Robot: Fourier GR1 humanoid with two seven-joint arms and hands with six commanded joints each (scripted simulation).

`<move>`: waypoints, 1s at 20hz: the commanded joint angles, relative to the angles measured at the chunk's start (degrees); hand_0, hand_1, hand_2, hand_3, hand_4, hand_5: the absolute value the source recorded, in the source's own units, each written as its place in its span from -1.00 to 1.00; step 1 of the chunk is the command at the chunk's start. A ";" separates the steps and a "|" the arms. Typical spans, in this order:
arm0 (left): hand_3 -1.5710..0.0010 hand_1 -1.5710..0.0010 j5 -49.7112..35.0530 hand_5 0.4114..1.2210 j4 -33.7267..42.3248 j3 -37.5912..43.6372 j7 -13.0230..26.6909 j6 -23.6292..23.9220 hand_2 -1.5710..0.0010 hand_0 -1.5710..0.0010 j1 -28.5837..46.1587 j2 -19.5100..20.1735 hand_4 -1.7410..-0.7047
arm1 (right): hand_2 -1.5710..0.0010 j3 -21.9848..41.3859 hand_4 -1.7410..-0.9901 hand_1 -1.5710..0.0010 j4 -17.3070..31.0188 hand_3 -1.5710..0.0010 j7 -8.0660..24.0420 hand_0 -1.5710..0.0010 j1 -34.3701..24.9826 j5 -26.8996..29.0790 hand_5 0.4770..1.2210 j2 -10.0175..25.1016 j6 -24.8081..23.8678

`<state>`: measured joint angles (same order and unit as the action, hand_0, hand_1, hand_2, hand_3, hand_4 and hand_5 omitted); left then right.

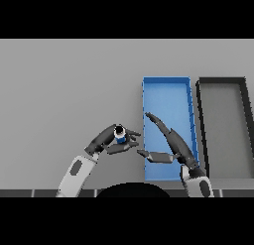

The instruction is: Pick up the blue pipe and place it into the blue bin.

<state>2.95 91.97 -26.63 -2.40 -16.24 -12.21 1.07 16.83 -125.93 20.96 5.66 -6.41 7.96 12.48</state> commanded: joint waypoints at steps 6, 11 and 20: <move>-1.00 -1.00 1.78 1.00 -1.90 1.00 -1.38 -1.07 -1.00 -1.00 -0.70 -1.77 -0.47 | 0.94 4.08 0.22 1.00 3.43 1.00 8.00 1.00 -12.22 2.33 -0.79 -2.12 3.51; -1.00 -1.00 0.43 1.00 -1.98 2.43 0.00 -3.75 -1.00 -1.00 -0.26 -2.82 -0.48 | 0.92 6.07 0.38 0.98 5.97 1.00 10.96 0.99 -21.85 2.19 -0.83 -3.99 4.37; -1.00 -1.00 2.83 1.00 -1.29 4.40 3.56 -5.66 -1.00 -1.00 0.52 -3.71 -0.65 | 0.31 4.95 0.09 0.32 12.43 0.49 13.99 0.35 -31.40 5.56 -0.97 -4.79 7.61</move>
<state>5.68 90.67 -22.22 1.20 -21.99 -11.68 -2.64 21.80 -113.50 34.95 -25.75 -0.84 3.14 20.10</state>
